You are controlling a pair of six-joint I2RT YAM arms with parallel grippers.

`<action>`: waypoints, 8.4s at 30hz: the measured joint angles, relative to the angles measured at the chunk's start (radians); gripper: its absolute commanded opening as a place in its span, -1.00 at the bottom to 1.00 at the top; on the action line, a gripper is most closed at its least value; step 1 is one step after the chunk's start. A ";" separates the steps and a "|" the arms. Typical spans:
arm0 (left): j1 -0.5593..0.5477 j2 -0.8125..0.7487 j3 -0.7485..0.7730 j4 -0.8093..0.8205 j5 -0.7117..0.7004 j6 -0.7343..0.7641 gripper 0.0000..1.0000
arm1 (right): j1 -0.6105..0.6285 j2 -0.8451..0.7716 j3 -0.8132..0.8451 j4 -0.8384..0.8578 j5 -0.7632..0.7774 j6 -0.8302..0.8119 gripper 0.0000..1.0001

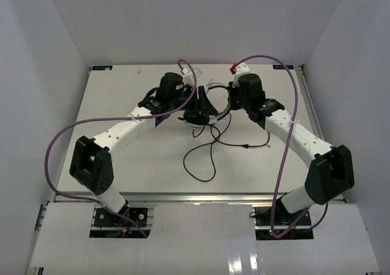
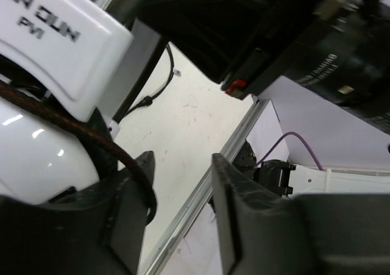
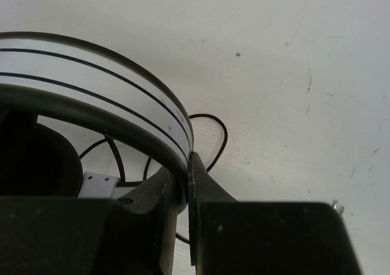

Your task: Wrap the headphones

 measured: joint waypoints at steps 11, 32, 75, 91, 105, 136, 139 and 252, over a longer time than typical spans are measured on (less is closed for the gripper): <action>-0.041 -0.063 -0.050 0.037 0.006 0.056 0.85 | -0.153 0.000 0.097 -0.041 -0.144 0.157 -0.85; -0.305 -0.136 -0.489 0.552 -0.343 0.309 0.87 | -0.287 0.003 0.161 -0.074 -0.356 0.395 -0.85; -0.304 0.362 -0.683 1.470 -0.631 0.521 -0.54 | -0.391 -0.163 0.052 0.003 -0.681 0.532 -0.85; -0.259 0.266 -0.866 1.523 -0.523 0.496 -1.00 | -0.400 -0.227 0.052 0.014 -0.805 0.466 -0.85; 0.127 -0.146 -0.859 1.153 -0.100 0.496 -1.00 | -0.428 -0.280 0.139 -0.139 -1.043 0.014 -0.85; 0.147 -0.121 -0.180 0.389 0.484 -0.128 -1.00 | 0.133 -0.122 -0.178 0.367 0.313 -0.645 -0.85; 0.077 -0.119 -0.196 0.468 0.376 -0.226 -0.90 | 0.134 -0.036 -0.063 0.320 0.364 -0.483 -0.85; 0.104 -0.105 -0.053 -0.204 0.124 0.362 -0.38 | 0.107 0.032 0.142 -0.102 0.193 -0.379 -0.85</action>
